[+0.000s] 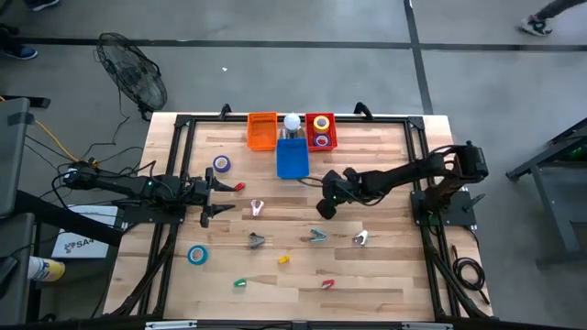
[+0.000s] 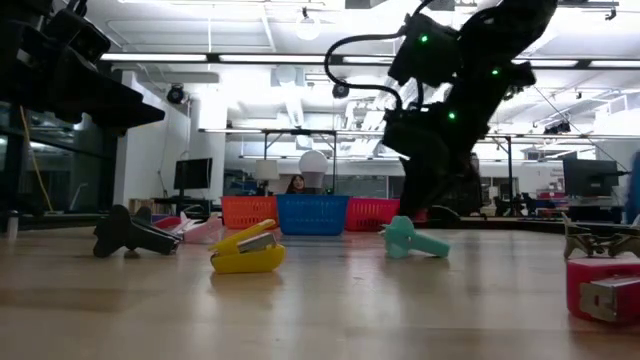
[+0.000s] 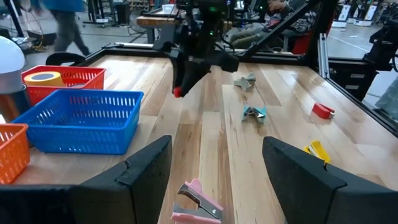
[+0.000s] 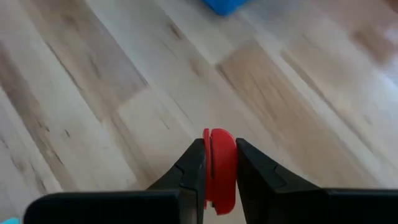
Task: Pick and place Stapler, Stapler remover, tape
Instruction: Put the top right red stapler into the blue basket
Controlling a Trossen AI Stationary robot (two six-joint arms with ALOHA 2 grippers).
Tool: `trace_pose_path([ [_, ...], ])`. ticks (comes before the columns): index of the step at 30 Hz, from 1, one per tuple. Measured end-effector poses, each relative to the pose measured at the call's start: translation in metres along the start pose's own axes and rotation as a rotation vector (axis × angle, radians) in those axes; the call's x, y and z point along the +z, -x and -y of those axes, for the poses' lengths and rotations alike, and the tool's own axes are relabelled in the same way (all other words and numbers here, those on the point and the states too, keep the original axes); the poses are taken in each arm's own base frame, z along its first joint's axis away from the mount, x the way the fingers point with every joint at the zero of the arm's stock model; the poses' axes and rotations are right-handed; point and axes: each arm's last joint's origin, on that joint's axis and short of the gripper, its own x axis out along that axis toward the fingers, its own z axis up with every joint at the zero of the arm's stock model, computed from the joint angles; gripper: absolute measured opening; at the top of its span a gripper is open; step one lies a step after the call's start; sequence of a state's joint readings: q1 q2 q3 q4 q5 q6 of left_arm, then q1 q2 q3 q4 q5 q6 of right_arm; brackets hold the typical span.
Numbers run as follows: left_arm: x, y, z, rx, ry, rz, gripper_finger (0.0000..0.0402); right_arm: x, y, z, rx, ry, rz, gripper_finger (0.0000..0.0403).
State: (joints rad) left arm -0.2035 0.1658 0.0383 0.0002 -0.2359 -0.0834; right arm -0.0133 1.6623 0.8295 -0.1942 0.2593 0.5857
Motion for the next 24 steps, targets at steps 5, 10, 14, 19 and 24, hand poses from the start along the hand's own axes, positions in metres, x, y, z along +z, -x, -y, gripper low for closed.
trace_pose_path([
  [5,0.000,0.000,0.000,0.000,0.000,0.000,0.0246,0.017,-0.003,0.006,0.087,0.077,0.069,0.0054],
  [10,0.000,0.000,0.000,0.000,0.000,0.000,0.0246,0.036,-0.003,0.017,0.111,0.109,0.120,0.0054],
  [14,0.000,0.000,0.000,0.000,0.000,0.000,0.0246,0.054,0.000,0.021,0.125,0.157,0.165,0.0054],
  [19,0.000,0.000,0.000,0.000,0.000,-0.001,0.0246,0.078,0.009,0.022,0.137,0.263,0.238,0.0054],
  [24,0.000,0.000,0.000,0.000,0.000,0.000,0.0246,0.103,0.018,0.024,0.117,0.398,0.357,0.0054],
])
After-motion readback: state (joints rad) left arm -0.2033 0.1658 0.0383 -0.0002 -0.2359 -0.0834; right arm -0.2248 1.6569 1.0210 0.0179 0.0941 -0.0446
